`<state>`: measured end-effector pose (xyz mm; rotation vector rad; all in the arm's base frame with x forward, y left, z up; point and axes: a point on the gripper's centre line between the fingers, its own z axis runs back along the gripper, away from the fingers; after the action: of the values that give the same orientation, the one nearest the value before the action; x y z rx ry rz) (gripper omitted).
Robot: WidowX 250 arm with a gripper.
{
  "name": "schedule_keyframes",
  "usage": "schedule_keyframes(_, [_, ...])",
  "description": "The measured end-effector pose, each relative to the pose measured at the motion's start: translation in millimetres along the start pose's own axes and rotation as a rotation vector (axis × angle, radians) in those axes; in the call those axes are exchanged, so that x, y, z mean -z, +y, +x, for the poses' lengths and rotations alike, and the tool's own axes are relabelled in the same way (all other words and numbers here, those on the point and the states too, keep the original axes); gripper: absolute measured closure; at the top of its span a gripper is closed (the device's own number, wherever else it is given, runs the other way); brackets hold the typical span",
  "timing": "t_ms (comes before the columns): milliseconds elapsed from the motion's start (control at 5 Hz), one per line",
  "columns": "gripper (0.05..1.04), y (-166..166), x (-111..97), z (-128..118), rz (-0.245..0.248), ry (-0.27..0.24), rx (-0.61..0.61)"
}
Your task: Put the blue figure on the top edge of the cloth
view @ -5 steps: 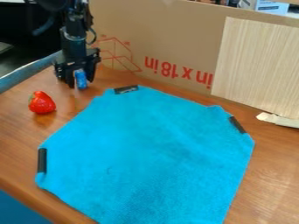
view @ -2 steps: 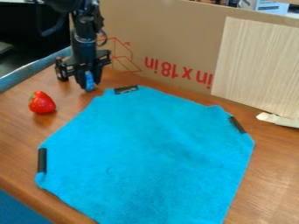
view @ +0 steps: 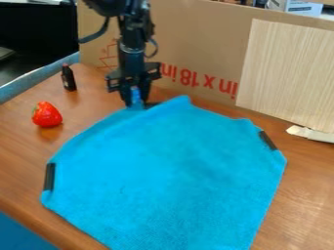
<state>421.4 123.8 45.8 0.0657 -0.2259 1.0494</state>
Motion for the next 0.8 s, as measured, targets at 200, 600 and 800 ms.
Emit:
schedule_keyframes(200, [0.656,-23.8,-12.5,-31.5,-0.022,-0.008,0.08])
schedule_keyframes(600, [0.656,-31.0,-53.9,-58.2,0.024,-0.191,0.142])
schedule_keyframes(800, [0.656,-27.6,-78.4,-62.2,-0.006,-0.206,0.135])
